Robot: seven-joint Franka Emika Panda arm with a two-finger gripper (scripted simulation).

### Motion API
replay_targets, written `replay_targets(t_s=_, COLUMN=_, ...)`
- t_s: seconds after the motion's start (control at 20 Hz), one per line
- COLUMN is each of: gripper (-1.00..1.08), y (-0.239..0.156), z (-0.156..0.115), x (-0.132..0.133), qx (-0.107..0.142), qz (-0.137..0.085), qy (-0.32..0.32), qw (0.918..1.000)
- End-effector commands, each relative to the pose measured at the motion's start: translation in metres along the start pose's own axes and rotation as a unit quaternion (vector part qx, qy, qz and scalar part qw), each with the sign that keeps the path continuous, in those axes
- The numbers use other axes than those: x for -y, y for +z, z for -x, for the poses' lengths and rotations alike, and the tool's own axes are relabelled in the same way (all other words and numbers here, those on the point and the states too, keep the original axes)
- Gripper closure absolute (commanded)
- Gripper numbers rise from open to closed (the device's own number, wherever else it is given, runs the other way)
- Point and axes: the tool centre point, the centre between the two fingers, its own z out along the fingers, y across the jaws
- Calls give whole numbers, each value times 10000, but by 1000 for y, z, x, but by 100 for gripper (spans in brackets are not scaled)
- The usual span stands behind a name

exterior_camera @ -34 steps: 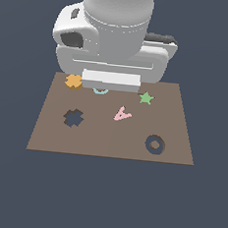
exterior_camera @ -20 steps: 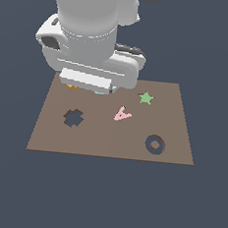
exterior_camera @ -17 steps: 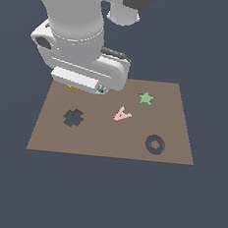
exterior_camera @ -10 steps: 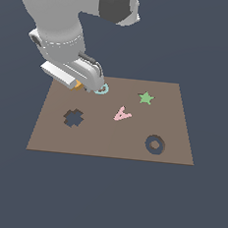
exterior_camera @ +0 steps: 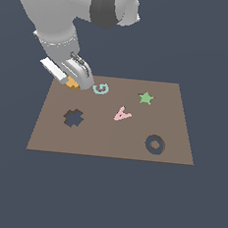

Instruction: Insert a designated object into the corresponding slot on a board.

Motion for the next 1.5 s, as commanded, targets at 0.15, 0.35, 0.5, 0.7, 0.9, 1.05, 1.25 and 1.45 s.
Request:
replay_targets(t_s=0.15, gripper=-92, y=2, z=0, x=-1, qx=0, qz=-3, qy=26, qw=10000)
replay_targets(t_s=0.35, gripper=-92, y=14, z=1, x=-2, qx=0, qz=-12, qy=51, qw=10000)
replay_targets(t_s=0.5, gripper=-92, y=21, z=2, x=-2, qx=0, qz=-17, qy=68, qw=10000)
replay_targets(t_s=0.7, gripper=108, y=23, z=2, x=-2, qx=0, qz=-17, qy=70, qw=10000)
replay_targets(t_s=0.9, gripper=108, y=23, z=2, x=-2, qx=0, qz=-17, qy=70, qw=10000)
replay_targets(t_s=1.05, gripper=108, y=23, z=2, x=-2, qx=0, qz=-17, qy=70, qw=10000)
replay_targets(t_s=1.25, gripper=108, y=22, z=2, x=-1, qx=-4, qz=-23, qy=62, qw=10000)
replay_targets(t_s=1.45, gripper=108, y=21, z=0, x=-2, qx=-4, qz=-23, qy=-25, qw=10000)
